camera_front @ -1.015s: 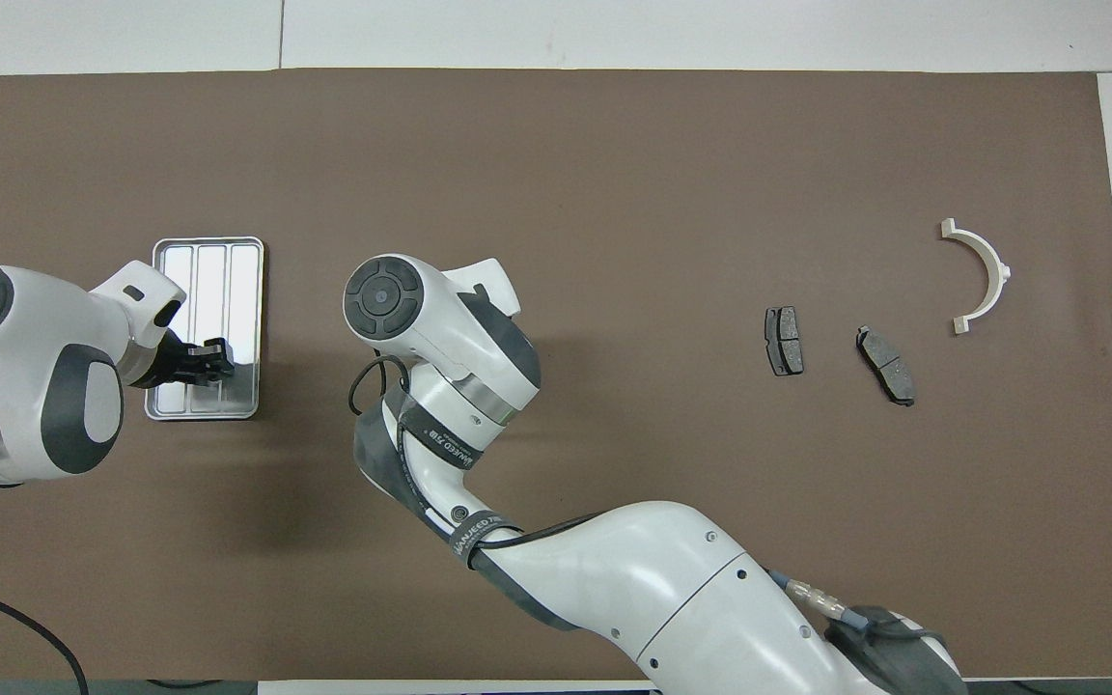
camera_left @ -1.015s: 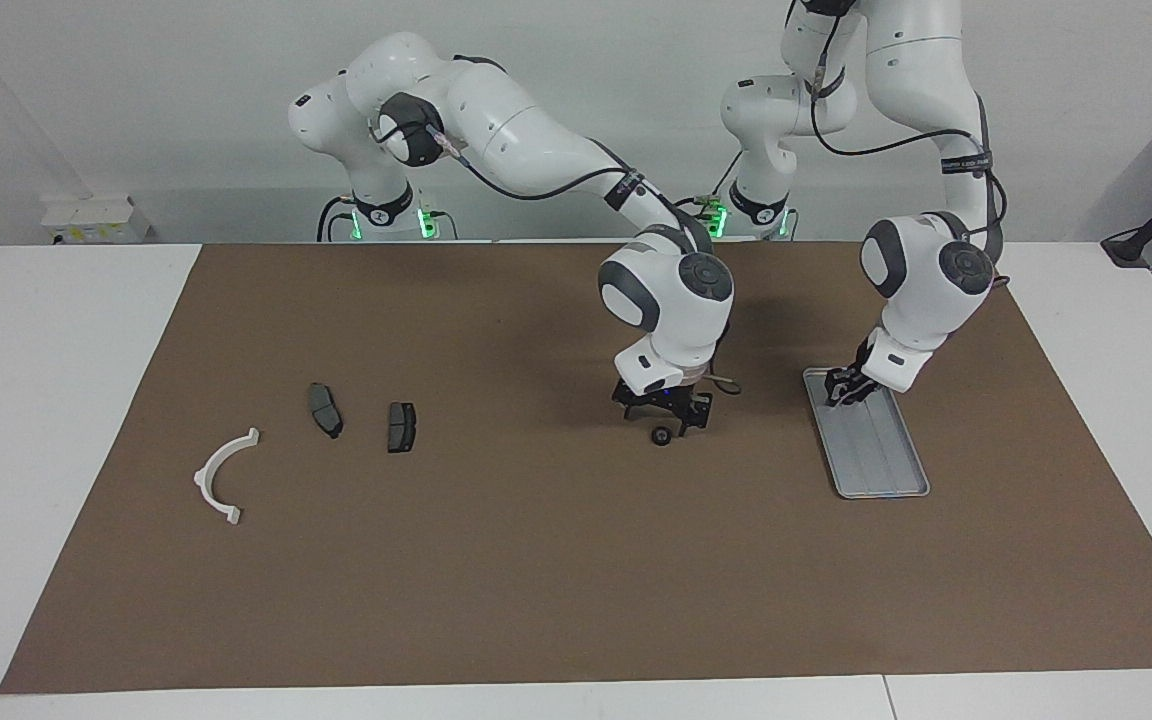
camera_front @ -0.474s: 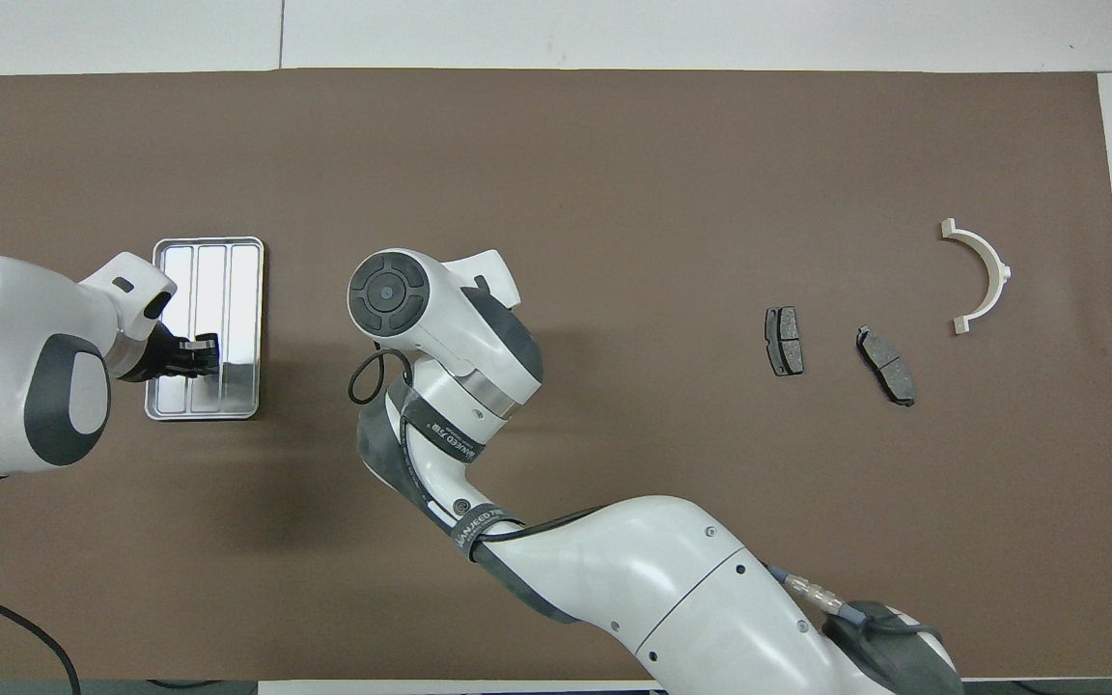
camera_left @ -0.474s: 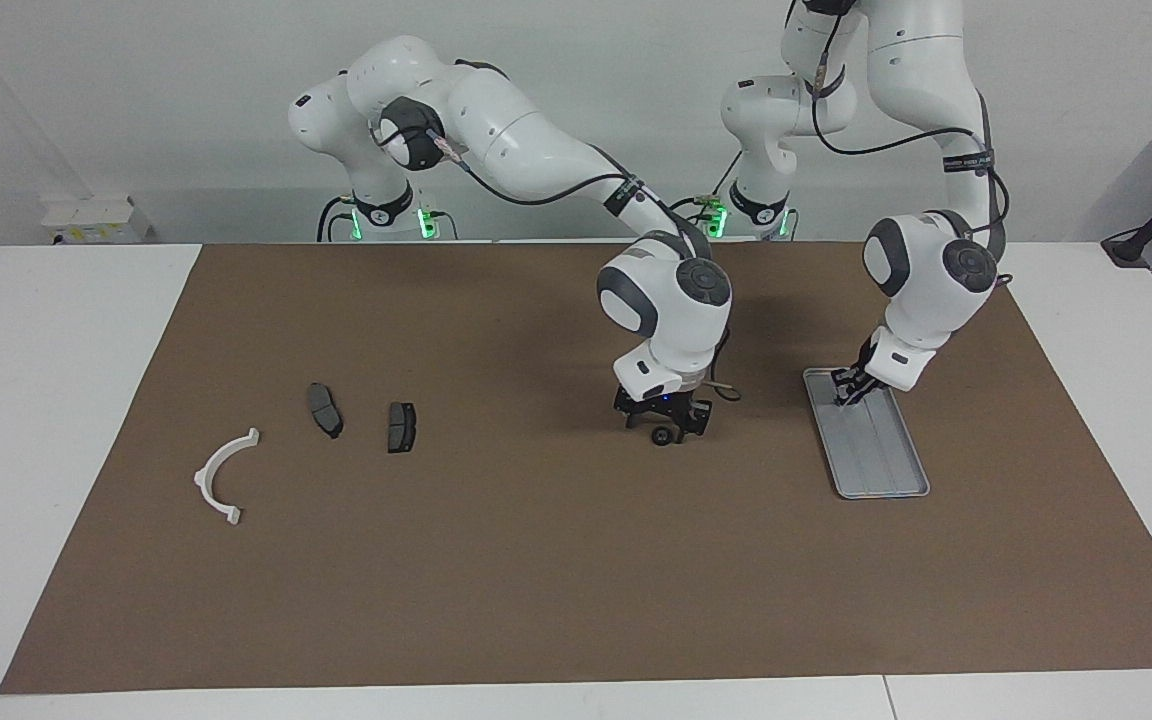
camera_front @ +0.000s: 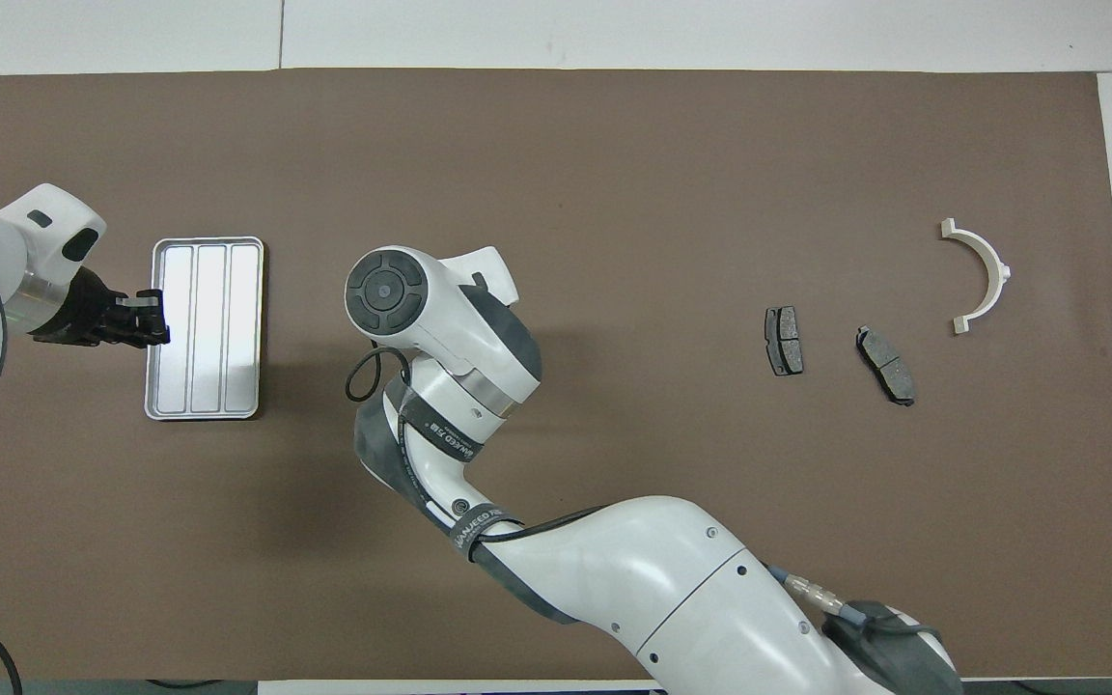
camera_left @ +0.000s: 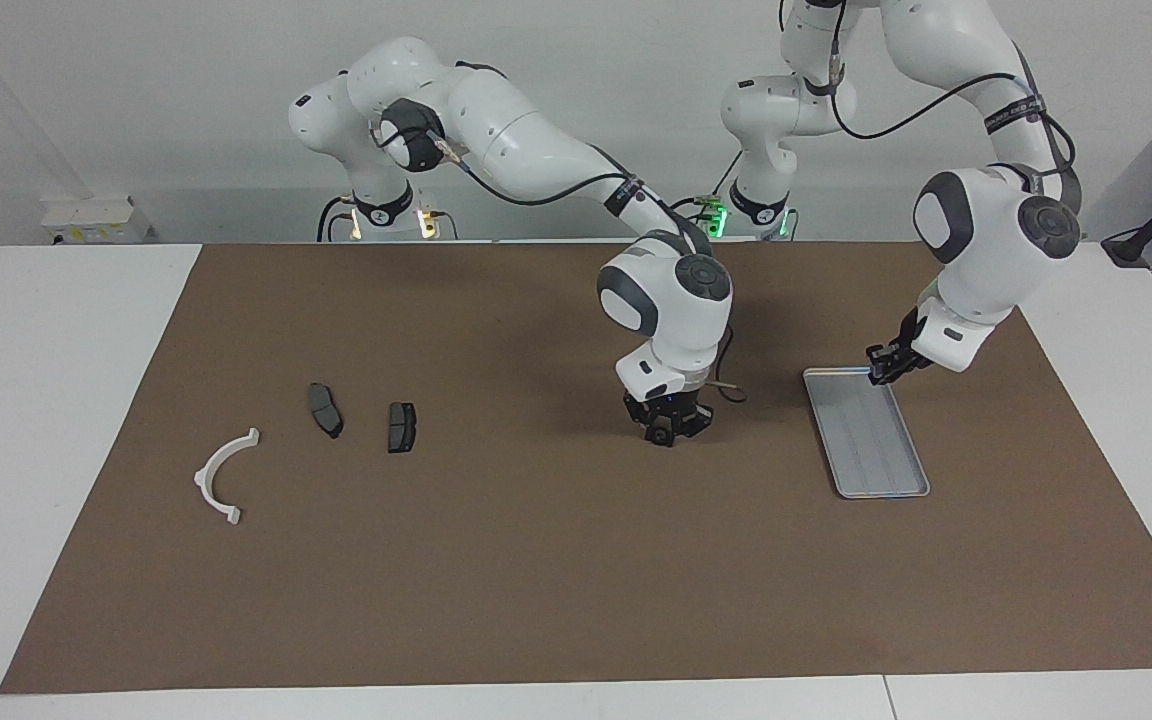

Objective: Place bearing gear from tray to pile

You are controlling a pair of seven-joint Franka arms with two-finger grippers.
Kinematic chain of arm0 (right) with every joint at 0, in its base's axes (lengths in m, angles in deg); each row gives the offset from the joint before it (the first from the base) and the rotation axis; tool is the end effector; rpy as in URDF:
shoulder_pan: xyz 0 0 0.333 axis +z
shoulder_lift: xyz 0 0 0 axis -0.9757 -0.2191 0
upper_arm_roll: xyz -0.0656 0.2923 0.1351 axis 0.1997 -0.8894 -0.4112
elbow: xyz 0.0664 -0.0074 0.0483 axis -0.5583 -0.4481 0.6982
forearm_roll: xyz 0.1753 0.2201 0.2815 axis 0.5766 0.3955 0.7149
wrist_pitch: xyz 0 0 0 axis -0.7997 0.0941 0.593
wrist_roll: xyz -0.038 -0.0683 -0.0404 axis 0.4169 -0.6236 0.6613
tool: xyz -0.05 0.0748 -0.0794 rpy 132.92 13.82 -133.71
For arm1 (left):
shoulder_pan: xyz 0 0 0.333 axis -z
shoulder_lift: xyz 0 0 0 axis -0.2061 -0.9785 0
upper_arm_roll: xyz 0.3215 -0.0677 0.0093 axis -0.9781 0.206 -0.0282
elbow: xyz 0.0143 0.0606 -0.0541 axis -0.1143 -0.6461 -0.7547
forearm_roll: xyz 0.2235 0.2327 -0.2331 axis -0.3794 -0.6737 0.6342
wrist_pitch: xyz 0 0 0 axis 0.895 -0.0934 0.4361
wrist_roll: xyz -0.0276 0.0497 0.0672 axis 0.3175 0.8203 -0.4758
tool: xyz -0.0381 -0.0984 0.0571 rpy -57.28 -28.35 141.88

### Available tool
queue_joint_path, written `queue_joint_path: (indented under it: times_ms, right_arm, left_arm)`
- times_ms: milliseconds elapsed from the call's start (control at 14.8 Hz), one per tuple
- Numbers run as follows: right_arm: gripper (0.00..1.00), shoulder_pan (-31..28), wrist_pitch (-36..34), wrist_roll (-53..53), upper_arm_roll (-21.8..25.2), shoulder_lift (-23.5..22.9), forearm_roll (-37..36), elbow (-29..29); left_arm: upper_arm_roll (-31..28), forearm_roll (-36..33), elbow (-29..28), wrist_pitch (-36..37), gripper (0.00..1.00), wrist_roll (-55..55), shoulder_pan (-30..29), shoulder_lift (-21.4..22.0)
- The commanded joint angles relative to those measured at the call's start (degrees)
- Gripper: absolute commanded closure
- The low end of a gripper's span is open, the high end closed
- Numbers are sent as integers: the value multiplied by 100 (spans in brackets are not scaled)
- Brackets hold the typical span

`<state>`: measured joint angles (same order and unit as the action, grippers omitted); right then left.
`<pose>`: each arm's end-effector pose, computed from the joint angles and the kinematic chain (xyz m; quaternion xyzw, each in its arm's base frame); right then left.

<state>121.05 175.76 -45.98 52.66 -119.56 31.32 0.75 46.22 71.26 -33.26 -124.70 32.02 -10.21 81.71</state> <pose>0.5981 0.5319 0.2823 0.9809 -0.1869 0.0526 0.0114 0.5791 0.0064 0.4149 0.9968 0.0592 -0.0506 0.0199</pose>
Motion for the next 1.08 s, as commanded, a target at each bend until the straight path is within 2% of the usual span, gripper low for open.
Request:
queue_joint_path:
  times_ms: [0,135,271,474,541,677,880,1015]
  right_arm:
    - [100,-378,-717,266,-99,127,-72,131]
    - [100,-747,-1719,1458,-91,916,7,123]
    - [100,-1571,-2529,3012,-265,1567,146,123]
    - [100,-2557,-2972,5289,-258,1974,148,105]
    - [100,-2942,-2850,5888,-258,1957,139,62]
    - [100,-3436,-2219,6621,-258,1992,148,-419]
    - [100,-3799,-1077,6773,-258,2114,130,-1535]
    - [100,-3922,-216,6747,-249,2054,121,-2134]
  left_arm:
    - [61,-49,57,106,100,314,-2,0]
    - [78,-49,110,89,100,498,129,-9]
    - [78,-49,250,115,100,910,532,-61]
    - [105,-32,383,-199,100,2525,1586,-123]
    - [113,3,392,-297,100,2817,1841,-132]
    - [113,12,540,-604,100,3502,2386,-499]
    - [87,-14,927,-1113,100,4162,3003,-1421]
    - [104,-32,989,-1536,100,4428,3144,-1704]
